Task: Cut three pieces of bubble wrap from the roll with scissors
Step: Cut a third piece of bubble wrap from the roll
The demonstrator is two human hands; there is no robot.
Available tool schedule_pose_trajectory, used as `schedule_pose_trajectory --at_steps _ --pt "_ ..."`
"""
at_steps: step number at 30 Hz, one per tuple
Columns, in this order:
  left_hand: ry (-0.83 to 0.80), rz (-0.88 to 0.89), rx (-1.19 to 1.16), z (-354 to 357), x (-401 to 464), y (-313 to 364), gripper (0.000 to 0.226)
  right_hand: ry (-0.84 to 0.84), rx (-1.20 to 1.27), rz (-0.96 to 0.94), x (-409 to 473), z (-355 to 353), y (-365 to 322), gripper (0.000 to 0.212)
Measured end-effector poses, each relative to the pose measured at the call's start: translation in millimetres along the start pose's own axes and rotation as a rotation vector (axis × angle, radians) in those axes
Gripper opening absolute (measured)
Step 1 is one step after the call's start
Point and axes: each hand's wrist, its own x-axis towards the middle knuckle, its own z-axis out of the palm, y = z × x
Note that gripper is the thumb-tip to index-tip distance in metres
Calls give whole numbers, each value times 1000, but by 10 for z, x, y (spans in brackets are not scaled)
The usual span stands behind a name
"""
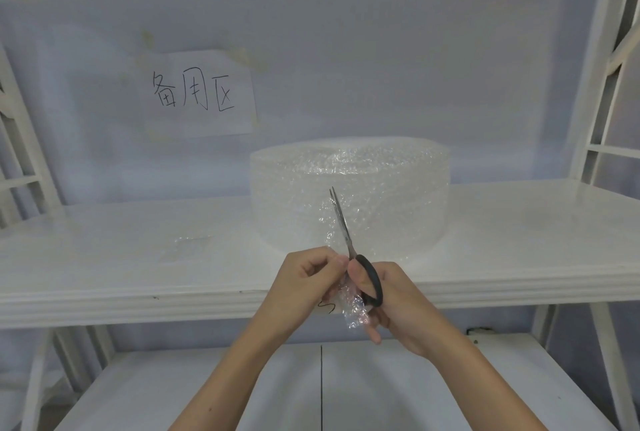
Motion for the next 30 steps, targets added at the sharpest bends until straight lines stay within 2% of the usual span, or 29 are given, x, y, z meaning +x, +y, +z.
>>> schedule_pose_trajectory --at_steps 2,4,8,14,18,20,23,26,28,30 --pt "-14 -3 15 5 2 -2 39 8 13 -20 -6 12 -39 47" --pt "-24 3 29 11 0 -6 45 9 11 -31 -5 13 -72 50" --pt "-28 13 16 6 -3 -5 37 28 -13 -33 24 11 -82 46" --pt "-43 19 15 -11 -5 -20 35 71 13 -35 82 -21 26 56" --pt "-51 9 8 -17 -13 -12 31 128 9 -42 123 -36 2 45" --pt "-50 8 11 -31 -15 -22 38 133 -4 -54 142 -36 -30 45" --pt "-77 8 55 -29 -36 -25 33 162 8 -55 153 -59 -93 54" --pt "-84 10 82 -26 -51 -20 38 179 13 -70 128 -73 -200 55" --pt "-78 11 68 -37 -51 -16 34 206 7 -103 97 -56 -289 47" --pt "-64 11 43 -53 -49 -7 31 300 33 -164 74 -81 -380 28"
